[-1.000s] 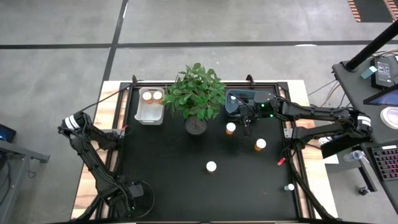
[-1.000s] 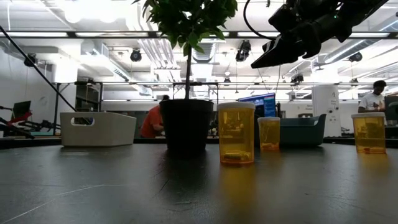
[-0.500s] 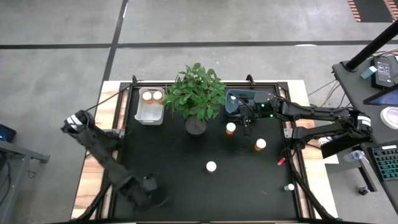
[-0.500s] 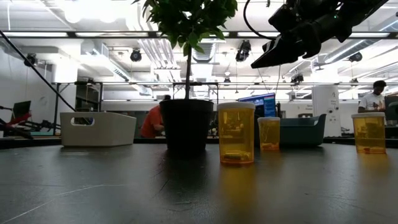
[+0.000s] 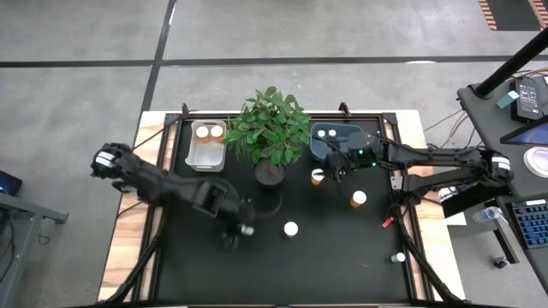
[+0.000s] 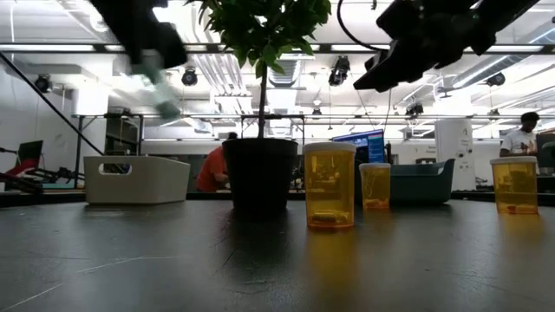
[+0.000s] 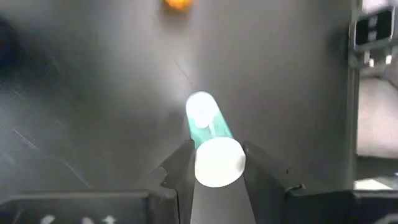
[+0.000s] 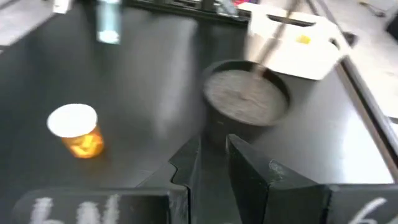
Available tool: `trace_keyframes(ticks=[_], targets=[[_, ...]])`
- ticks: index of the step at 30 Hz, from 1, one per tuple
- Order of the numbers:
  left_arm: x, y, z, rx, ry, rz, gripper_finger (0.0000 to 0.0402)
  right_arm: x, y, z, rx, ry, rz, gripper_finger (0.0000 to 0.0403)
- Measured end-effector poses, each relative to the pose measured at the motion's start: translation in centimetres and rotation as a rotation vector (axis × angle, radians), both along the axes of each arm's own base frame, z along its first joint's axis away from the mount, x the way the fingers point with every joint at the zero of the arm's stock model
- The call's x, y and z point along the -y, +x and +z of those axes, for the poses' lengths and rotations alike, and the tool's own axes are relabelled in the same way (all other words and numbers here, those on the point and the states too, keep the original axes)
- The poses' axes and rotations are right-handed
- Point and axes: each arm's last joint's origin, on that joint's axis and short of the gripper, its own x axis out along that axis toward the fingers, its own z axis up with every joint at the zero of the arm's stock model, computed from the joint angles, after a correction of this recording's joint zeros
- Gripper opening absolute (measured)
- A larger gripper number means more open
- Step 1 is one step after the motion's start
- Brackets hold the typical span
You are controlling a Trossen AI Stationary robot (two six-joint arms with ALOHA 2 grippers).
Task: Pick and place medicine bottles into bin by pill shape (circle, oval)
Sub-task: Put the small blue pill bottle into the blue bin
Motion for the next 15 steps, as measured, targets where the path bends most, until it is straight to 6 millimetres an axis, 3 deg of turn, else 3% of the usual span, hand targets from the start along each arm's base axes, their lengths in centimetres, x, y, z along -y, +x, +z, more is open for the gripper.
trace_keyframes(ticks=[4, 11, 15], targets=[[-2.3, 0.6, 1.3, 0.094, 0.057, -0.047, 0.0095, -2.2, 0.4, 0.2, 0.011, 0.044, 0.074, 0.0068], [-2.7, 0.6, 2.5, 0.231, 0.155, -0.119, 0.0096, -5.8, 1.6, 1.1, 0.104, 0.081, 0.137, 0.007], [-2.7, 0.7, 2.8, 0.267, 0.174, -0.121, 0.0096, -7.1, 3.0, 1.3, 0.092, 0.088, 0.136, 0.0091]])
